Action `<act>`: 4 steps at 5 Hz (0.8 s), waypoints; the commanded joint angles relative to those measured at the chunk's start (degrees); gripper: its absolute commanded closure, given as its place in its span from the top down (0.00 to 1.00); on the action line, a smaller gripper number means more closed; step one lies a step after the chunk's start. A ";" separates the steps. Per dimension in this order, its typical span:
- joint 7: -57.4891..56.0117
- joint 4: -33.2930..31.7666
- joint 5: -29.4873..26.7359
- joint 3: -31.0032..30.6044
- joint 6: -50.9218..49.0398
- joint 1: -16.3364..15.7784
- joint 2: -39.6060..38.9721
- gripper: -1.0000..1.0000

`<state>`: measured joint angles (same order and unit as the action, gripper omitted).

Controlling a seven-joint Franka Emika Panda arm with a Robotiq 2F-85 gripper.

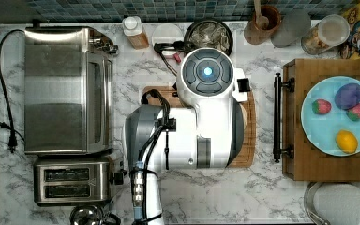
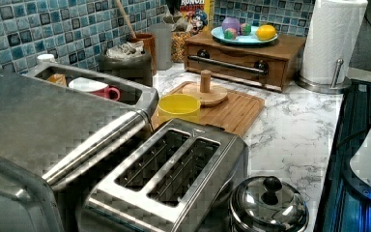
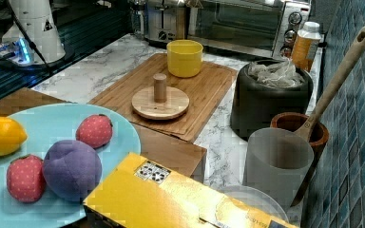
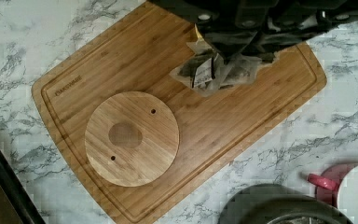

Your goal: Put the tea in the cup.

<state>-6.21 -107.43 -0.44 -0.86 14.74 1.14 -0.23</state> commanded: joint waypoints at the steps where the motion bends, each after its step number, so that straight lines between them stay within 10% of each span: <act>1: -0.09 0.01 0.00 -0.48 0.03 0.46 0.00 0.00; 4: -5.94 -6.10 -0.05 -3.84 4.32 -3.22 0.47 0.00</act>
<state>-6.76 -109.44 -0.34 -2.22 20.00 1.20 -1.55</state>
